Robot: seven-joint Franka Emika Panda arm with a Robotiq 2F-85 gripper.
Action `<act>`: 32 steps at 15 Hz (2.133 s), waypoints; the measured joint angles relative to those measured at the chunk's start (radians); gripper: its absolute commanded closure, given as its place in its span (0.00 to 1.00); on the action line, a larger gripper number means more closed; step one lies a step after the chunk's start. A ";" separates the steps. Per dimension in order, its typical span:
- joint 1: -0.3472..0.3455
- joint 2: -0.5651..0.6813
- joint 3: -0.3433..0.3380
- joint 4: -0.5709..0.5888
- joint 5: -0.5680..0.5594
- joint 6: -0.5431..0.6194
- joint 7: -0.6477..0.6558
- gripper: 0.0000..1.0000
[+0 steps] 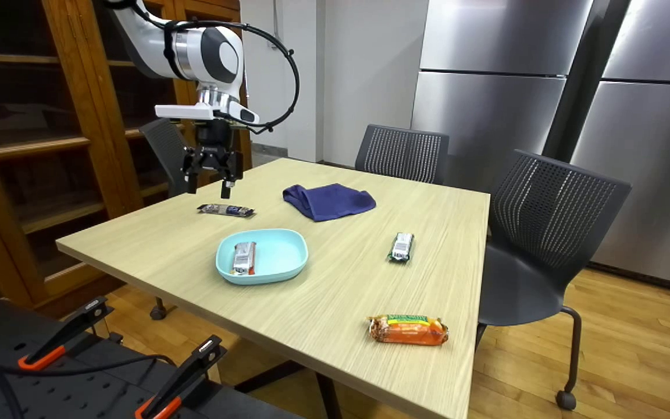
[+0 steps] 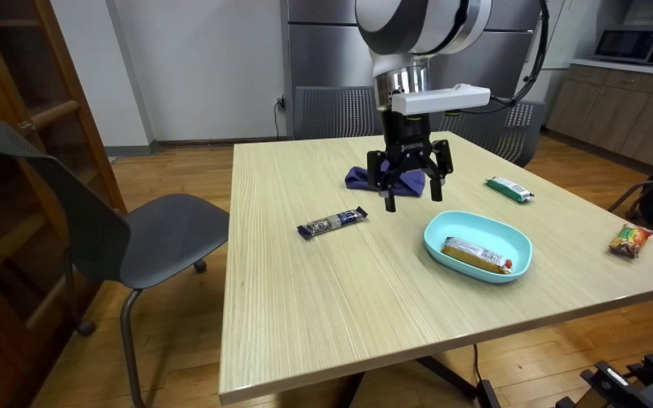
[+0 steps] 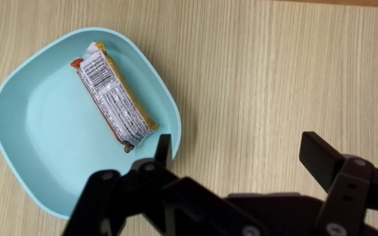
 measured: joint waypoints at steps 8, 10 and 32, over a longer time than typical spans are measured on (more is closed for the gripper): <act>0.000 0.001 0.000 0.000 0.001 -0.001 0.000 0.00; 0.000 0.001 0.000 0.000 0.001 -0.001 0.000 0.00; 0.082 0.284 -0.042 0.319 0.122 0.236 0.598 0.00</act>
